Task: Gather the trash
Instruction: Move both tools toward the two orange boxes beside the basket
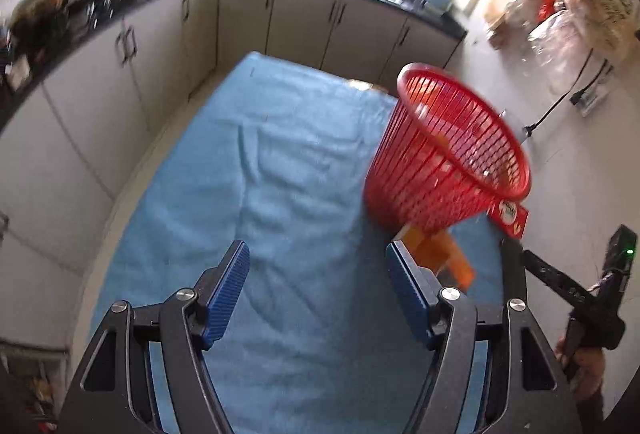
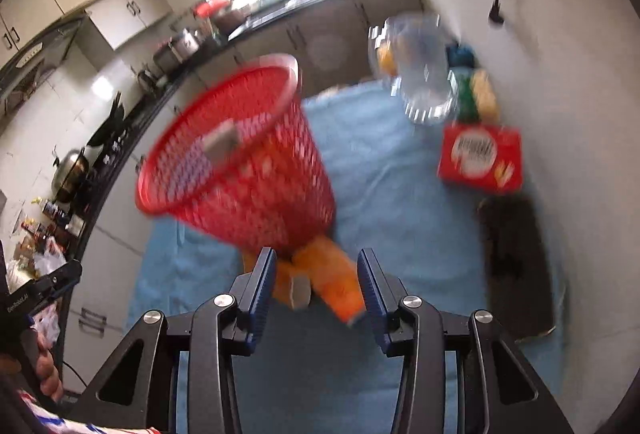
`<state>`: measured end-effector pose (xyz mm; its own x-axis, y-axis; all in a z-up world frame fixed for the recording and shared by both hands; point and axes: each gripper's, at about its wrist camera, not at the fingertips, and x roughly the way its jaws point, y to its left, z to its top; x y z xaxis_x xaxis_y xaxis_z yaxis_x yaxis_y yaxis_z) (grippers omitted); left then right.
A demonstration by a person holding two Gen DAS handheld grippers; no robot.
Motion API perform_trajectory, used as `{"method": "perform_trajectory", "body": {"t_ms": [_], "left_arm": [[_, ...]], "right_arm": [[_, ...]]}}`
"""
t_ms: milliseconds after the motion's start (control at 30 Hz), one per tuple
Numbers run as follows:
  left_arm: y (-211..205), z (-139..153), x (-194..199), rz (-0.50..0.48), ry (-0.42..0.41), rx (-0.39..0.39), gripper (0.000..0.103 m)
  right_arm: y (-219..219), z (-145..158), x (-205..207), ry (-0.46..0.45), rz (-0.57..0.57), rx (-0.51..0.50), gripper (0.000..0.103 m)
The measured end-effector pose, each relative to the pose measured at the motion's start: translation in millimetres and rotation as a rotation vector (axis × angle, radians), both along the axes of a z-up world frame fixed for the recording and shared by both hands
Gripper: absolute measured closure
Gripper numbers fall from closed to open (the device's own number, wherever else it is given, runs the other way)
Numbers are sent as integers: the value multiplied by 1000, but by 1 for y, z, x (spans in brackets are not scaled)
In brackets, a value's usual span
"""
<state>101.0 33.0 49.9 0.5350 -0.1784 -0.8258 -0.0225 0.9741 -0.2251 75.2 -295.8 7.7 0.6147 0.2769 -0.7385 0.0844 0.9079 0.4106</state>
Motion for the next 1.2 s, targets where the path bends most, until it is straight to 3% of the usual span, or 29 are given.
{"method": "perform_trajectory", "body": {"t_ms": [400,533,633,733,833,933,1033,1200], "left_arm": [[28,-20,-22,62,62,0,34],[32,-28,-17,78,83,-21,34],[29,-36,-13,75,97,-48,34],[22,-47,-10,62,122,-58,34],[14,-56,-7,42,155,-79,34],[6,-58,-7,19,160,-66,34],[6,-59,-7,15,165,-47,34],[13,-65,-2,43,181,-67,34]], "right_arm": [[75,-85,42,83,207,55,58],[113,-86,25,132,411,243,58],[120,-74,6,114,499,227,58],[93,-64,4,57,359,-2,57],[67,-65,14,22,235,-110,57],[43,-72,27,10,87,-116,59],[32,-83,41,38,4,-61,69],[52,-94,49,67,79,-53,71]]}}
